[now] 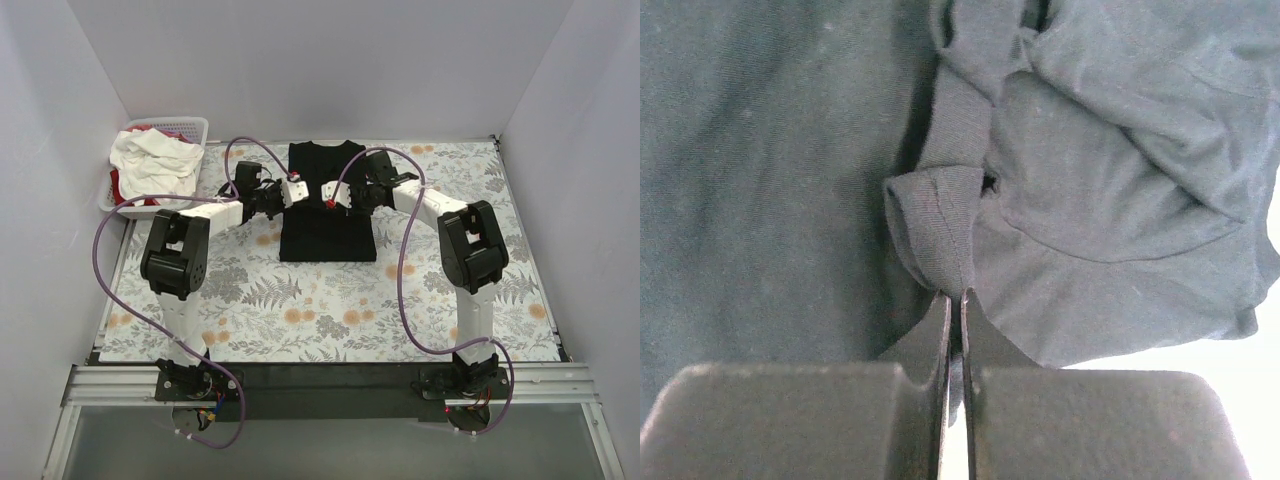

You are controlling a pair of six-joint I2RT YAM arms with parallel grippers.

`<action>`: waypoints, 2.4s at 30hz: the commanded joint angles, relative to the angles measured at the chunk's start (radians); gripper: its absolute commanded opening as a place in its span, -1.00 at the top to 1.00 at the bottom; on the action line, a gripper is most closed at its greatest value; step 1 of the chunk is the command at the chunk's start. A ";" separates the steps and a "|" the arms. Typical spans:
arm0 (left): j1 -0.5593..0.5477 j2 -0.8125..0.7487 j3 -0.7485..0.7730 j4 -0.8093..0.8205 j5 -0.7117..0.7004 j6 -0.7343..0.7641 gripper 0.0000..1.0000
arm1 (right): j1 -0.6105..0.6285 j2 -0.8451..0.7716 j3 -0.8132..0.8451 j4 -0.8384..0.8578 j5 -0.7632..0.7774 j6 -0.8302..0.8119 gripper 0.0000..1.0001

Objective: Fold and stack the t-shirts
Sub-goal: Fold the tshirt

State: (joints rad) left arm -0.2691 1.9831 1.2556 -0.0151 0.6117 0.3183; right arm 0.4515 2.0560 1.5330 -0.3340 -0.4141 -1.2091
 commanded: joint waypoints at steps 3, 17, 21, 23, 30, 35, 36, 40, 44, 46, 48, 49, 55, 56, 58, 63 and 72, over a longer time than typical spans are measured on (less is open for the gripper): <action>0.008 0.016 0.050 0.043 0.011 0.021 1.00 | -0.005 0.016 0.042 0.023 -0.003 -0.032 0.97; 0.039 -0.107 0.076 0.021 -0.030 -0.151 0.17 | -0.023 -0.110 0.041 0.050 0.038 0.098 -0.20; 0.065 -0.226 0.019 -0.061 -0.015 -0.232 0.11 | -0.028 -0.217 -0.048 0.017 0.031 0.158 -0.16; 0.068 -0.266 -0.034 -0.074 -0.015 -0.283 0.06 | -0.028 -0.272 -0.088 0.003 0.023 0.209 -0.15; 0.041 -0.409 -0.191 -0.221 0.117 -0.305 0.14 | -0.007 -0.376 -0.218 -0.120 -0.074 0.266 0.21; 0.004 -0.353 -0.182 -0.217 0.088 -0.375 0.32 | 0.032 -0.350 -0.283 -0.120 -0.068 0.308 0.35; 0.004 -0.290 -0.162 -0.212 0.057 -0.396 0.34 | 0.033 -0.337 -0.274 -0.122 -0.071 0.319 0.36; 0.008 -0.133 -0.013 -0.197 -0.015 -0.472 0.42 | 0.033 -0.269 -0.246 -0.117 -0.052 0.338 0.42; 0.008 -0.001 0.158 -0.198 -0.038 -0.505 0.43 | 0.033 -0.226 -0.241 -0.115 -0.049 0.342 0.42; 0.010 0.067 0.206 -0.198 -0.052 -0.507 0.43 | 0.032 -0.215 -0.247 -0.109 -0.048 0.345 0.42; 0.008 0.103 0.266 -0.192 -0.058 -0.507 0.43 | 0.032 -0.214 -0.261 -0.106 -0.049 0.344 0.42; 0.008 0.133 0.283 -0.186 -0.064 -0.509 0.43 | 0.032 -0.215 -0.267 -0.102 -0.046 0.344 0.42; 0.008 0.252 0.430 -0.189 -0.110 -0.498 0.42 | 0.032 -0.192 -0.307 -0.086 -0.022 0.329 0.40; 0.011 0.270 0.441 -0.190 -0.124 -0.495 0.42 | 0.032 -0.192 -0.309 -0.085 -0.017 0.329 0.40; 0.011 0.273 0.465 -0.187 -0.124 -0.501 0.39 | 0.032 -0.194 -0.307 -0.086 -0.015 0.333 0.39; 0.034 0.112 0.424 -0.200 0.017 -0.535 0.19 | 0.024 -0.247 -0.313 -0.092 -0.026 0.324 0.26; 0.048 -0.282 -0.020 -0.357 0.224 -0.337 -0.27 | 0.021 -0.392 -0.361 -0.151 -0.071 0.277 0.07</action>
State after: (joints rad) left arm -0.2165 1.8153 1.3289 -0.2806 0.7116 -0.1276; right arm 0.4706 1.7168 1.1805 -0.4595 -0.4442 -0.8982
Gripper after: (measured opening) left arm 0.604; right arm 0.456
